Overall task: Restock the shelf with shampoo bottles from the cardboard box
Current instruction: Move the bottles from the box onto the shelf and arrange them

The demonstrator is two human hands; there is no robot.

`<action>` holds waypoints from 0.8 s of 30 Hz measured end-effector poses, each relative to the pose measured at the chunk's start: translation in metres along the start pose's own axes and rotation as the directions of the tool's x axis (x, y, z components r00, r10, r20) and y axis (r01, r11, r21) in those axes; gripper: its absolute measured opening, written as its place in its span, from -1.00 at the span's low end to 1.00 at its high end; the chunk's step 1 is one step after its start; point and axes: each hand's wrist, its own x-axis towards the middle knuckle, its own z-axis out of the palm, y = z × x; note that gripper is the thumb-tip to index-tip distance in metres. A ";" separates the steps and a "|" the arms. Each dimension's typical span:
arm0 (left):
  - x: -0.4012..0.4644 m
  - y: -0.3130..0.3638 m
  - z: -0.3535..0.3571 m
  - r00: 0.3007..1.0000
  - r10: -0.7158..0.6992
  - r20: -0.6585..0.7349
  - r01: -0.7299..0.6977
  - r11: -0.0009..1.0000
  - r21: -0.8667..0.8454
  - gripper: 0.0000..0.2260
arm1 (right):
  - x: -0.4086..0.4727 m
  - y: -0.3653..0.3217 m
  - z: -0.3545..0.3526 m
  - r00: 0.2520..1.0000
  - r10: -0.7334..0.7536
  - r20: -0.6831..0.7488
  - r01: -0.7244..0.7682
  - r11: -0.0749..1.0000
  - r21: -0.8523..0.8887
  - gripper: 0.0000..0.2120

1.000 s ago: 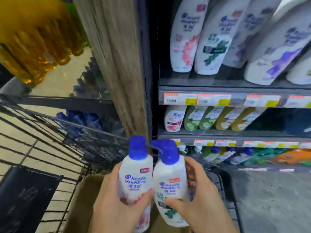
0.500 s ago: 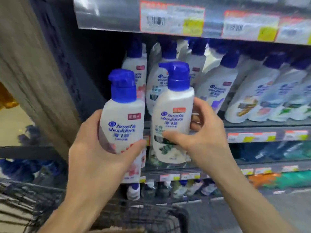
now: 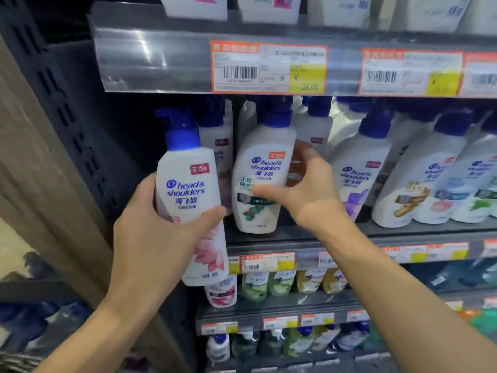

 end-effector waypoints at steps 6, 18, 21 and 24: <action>0.006 -0.004 0.002 1.000 0.003 -0.005 -0.003 1.000 0.011 -0.50 | -0.005 0.019 0.006 0.999 0.014 0.038 -0.012 0.999 -0.036 -0.27; 0.010 0.000 -0.005 0.999 0.041 0.019 -0.042 0.998 0.044 -0.53 | -0.006 0.023 -0.005 0.992 0.009 0.129 0.000 0.998 -0.065 -0.42; 0.012 0.005 -0.005 0.998 0.065 0.017 -0.066 0.996 0.064 -0.55 | -0.007 0.020 -0.008 0.989 0.033 0.143 -0.017 0.993 -0.114 -0.37; 0.015 0.009 -0.002 0.997 0.078 -0.007 -0.077 0.994 0.073 -0.52 | -0.017 0.024 -0.009 0.982 0.119 0.146 -0.074 0.957 -0.281 -0.07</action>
